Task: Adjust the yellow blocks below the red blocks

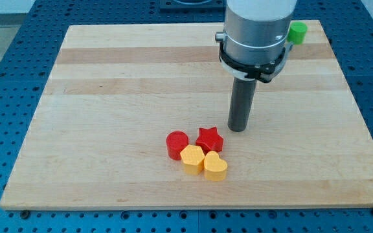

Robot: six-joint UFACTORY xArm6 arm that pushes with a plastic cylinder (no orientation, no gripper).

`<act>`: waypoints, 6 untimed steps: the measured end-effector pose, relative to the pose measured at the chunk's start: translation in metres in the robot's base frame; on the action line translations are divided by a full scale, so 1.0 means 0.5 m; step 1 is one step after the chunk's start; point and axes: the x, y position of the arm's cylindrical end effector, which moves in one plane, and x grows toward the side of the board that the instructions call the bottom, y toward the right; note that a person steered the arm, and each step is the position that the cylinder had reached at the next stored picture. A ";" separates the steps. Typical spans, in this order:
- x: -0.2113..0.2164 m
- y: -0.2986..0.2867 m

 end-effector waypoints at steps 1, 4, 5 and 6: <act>0.008 0.059; 0.218 0.118; 0.218 0.054; 0.217 0.004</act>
